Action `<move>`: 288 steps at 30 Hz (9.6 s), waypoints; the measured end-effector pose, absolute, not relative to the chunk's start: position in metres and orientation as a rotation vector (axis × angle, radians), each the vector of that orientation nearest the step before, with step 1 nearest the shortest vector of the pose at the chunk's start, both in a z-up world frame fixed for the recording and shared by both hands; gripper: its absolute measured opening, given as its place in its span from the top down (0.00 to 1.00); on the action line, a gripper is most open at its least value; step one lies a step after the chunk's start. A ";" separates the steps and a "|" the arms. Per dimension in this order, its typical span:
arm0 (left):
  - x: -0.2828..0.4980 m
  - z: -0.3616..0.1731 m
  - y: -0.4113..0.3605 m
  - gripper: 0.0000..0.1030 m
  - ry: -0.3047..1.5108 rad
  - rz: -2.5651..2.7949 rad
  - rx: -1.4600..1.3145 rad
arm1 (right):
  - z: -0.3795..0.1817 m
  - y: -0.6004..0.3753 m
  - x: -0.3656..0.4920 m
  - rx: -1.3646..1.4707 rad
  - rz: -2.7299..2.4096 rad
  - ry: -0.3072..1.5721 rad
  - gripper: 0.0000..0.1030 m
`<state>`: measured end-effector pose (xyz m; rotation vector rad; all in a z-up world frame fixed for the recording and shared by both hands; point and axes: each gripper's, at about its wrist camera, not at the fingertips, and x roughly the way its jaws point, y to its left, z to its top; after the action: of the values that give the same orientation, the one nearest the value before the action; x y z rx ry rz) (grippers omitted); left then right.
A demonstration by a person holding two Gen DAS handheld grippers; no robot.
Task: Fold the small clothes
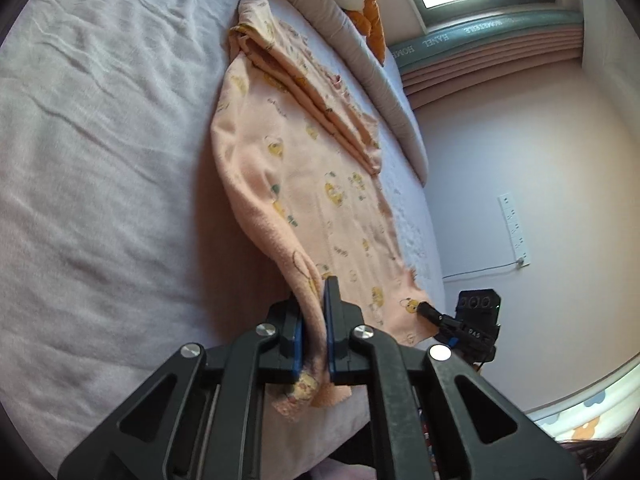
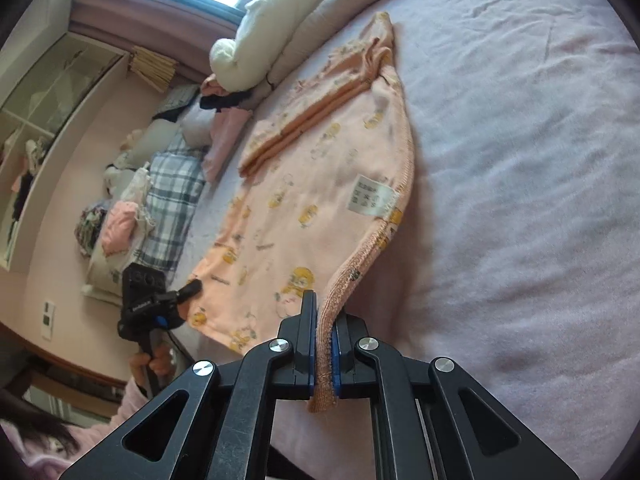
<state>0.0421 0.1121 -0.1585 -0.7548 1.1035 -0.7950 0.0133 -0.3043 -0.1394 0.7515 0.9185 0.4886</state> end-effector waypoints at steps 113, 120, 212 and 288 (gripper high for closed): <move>0.356 -0.172 0.101 0.97 1.117 -0.534 -1.264 | -0.127 -0.357 0.319 1.100 0.366 0.925 0.90; 0.371 -0.202 0.122 0.86 1.129 -0.276 -1.510 | -0.160 -0.382 0.349 1.359 0.206 0.883 0.90; 0.239 -0.128 0.099 0.98 1.130 -0.749 -0.660 | -0.072 -0.334 0.241 0.279 0.089 0.843 0.83; 0.212 -0.142 0.110 0.28 1.107 -0.406 -0.409 | -0.084 -0.197 0.181 0.035 0.363 0.933 0.42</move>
<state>0.2118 0.1104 -0.1421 -0.4088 1.1073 -0.4062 0.1805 -0.1968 -0.0839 0.0354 0.9331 0.3634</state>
